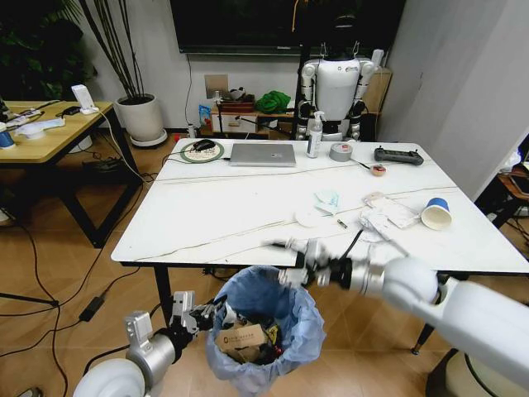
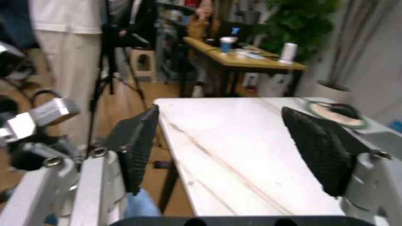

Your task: Pick up the trash bin and place the trash from the table into it.

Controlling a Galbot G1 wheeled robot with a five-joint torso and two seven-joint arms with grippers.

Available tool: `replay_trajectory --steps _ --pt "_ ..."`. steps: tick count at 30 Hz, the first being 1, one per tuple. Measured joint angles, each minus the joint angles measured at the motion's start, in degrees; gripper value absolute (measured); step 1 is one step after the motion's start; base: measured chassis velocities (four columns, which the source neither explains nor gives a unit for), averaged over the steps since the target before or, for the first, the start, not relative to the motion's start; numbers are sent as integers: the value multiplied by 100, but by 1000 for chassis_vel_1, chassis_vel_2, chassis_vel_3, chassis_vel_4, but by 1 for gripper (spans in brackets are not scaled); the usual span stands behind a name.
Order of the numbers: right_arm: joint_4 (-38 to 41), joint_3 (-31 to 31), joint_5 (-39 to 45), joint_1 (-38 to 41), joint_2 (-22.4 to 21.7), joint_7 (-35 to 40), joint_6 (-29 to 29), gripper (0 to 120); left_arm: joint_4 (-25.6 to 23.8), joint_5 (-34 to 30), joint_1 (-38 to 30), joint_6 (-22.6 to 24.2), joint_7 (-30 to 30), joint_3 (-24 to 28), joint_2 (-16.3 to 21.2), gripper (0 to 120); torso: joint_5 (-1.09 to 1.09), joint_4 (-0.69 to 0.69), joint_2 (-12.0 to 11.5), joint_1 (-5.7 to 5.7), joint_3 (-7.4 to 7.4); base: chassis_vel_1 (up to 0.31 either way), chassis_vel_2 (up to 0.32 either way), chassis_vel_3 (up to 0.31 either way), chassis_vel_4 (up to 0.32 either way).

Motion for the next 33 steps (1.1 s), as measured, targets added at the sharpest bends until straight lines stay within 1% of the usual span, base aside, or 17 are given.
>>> replay_trajectory --steps 2,3,4,5,6,7,9,11,13,14,19,20,23,27,29,31,33 --pt "121 568 67 -494 -208 144 -42 82 3 -70 -42 -6 11 13 145 0 -3 -2 0 0 0 0 0 0 0" --pt "176 796 76 -755 -278 219 -48 87 2 -114 -61 -9 17 20 229 0 -2 -6 0 0 0 0 0 0 0" --pt "202 925 84 -905 -313 282 -45 90 -1 -132 -52 -12 23 11 286 0 -1 -9 1 0 0 0 0 0 0" --pt "207 1048 90 -1045 -328 343 -24 95 -38 -163 7 -22 37 -37 413 0 -3 -7 1 -1 0 0 0 0 0" --pt "207 1048 90 -1045 -328 343 -24 95 -38 -163 7 -22 37 -37 413 0 -3 -7 1 -1 0 0 0 0 0" --pt "209 1169 91 -1160 -336 382 -6 98 -59 -210 20 -26 39 -68 531 0 0 -3 1 -1 0 0 0 0 0" --pt "216 1464 91 -1427 -348 486 35 100 -91 -358 -27 -41 40 -106 794 0 1 -1 1 -1 0 0 0 0 0" --pt "206 1647 90 -1602 -340 699 128 100 -96 -462 -95 -52 40 -107 981 0 -2 -2 1 0 0 0 0 0 0" --pt "188 1699 90 -1647 -325 779 155 100 -96 -476 -111 -56 40 -105 1030 0 -1 -2 1 0 0 0 0 0 0" --pt "135 1819 88 -1748 -277 930 168 100 -87 -495 -133 -61 40 -91 1111 0 -1 -3 1 0 0 0 0 0 0" --pt "-89 1874 -71 -1806 -110 1409 191 100 20 -501 -128 -61 101 -45 1377 0 -1 -2 1 0 0 0 0 0 0" --pt "-89 1874 -71 -1806 -110 1409 191 100 20 -501 -128 -61 101 -45 1377 0 -1 -2 1 0 0 0 0 0 0" --pt "-141 1835 -43 -1793 -70 1667 144 100 83 -500 -120 -61 127 -15 1563 0 -1 -2 1 0 0 0 0 0 0" --pt "-158 1774 122 -1762 -25 2004 -296 100 128 -469 -44 -67 179 33 1792 0 -2 -3 1 0 0 0 0 0 0" --pt "-165 1738 135 -1736 2 2118 -397 100 128 -466 -46 -67 184 36 1801 0 -2 -3 1 0 0 0 0 0 0" --pt "-199 1556 252 -1584 126 2565 -867 100 109 -469 -81 -68 183 23 1760 0 -1 -2 1 0 0 0 0 0 0" --pt "-270 1385 320 -1418 222 2898 -1185 100 81 -461 -83 -70 180 -9 1681 0 -2 -3 1 0 0 0 0 0 0"
